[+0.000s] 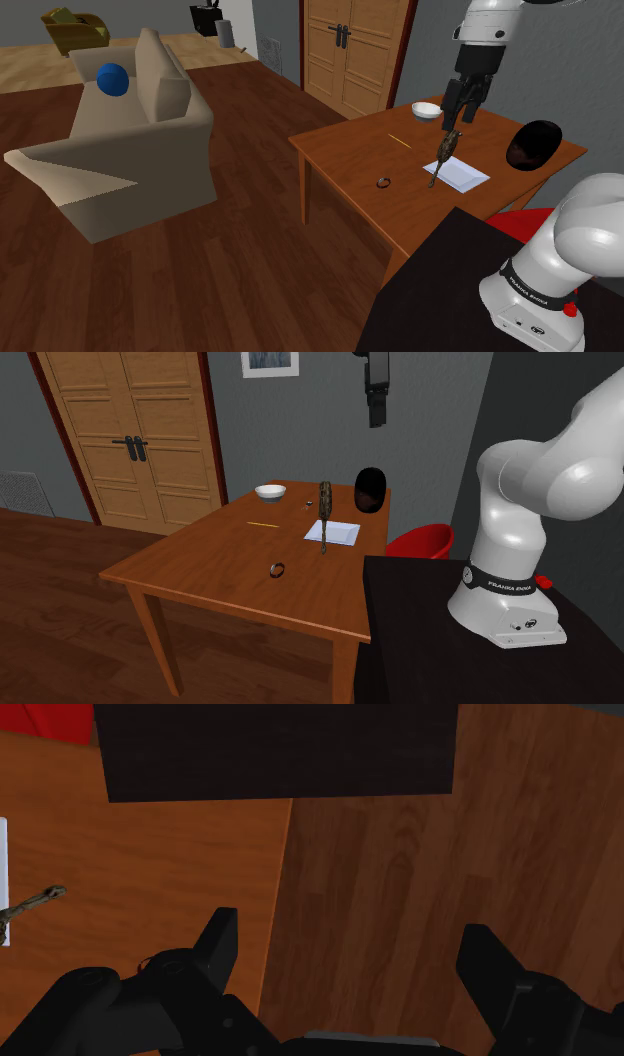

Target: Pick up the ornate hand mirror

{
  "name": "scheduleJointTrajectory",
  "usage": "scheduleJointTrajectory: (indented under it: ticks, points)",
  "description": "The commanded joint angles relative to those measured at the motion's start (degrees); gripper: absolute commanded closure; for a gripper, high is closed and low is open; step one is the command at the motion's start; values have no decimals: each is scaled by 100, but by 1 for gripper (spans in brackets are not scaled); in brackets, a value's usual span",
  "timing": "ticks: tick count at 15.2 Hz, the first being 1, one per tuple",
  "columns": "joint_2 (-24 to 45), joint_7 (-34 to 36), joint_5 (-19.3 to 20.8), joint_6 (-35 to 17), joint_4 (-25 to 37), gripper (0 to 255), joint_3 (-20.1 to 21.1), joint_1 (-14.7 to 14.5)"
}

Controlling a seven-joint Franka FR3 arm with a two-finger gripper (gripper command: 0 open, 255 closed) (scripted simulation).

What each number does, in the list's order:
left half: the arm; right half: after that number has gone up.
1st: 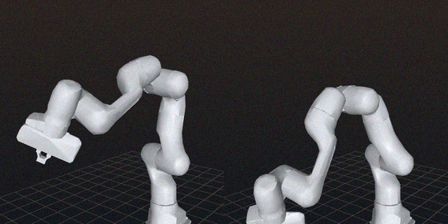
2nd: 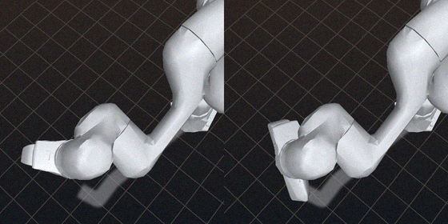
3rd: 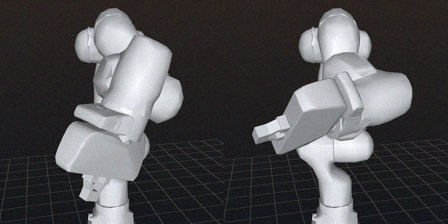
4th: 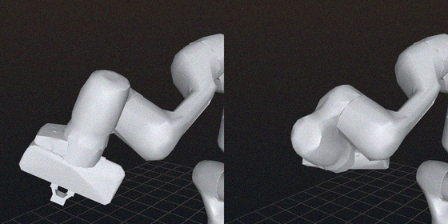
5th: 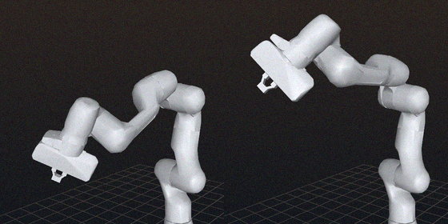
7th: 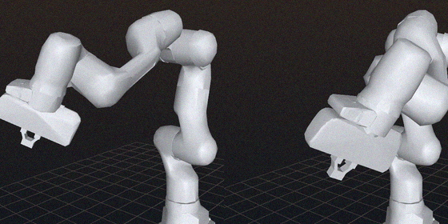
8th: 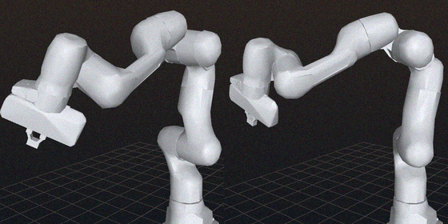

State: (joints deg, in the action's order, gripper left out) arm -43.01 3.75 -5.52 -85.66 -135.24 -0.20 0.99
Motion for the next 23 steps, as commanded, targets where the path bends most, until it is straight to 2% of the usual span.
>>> scheduleJointTrajectory:
  ticks: [1, 13, 23]
  points:
    - [0, 0, 0, 0, 0, 0, 0, 0]
    - [2157, 254, 355, -760, 865, 0, -791, 782]
    - [3938, 401, 324, -1014, 1953, 0, -1478, 1358]
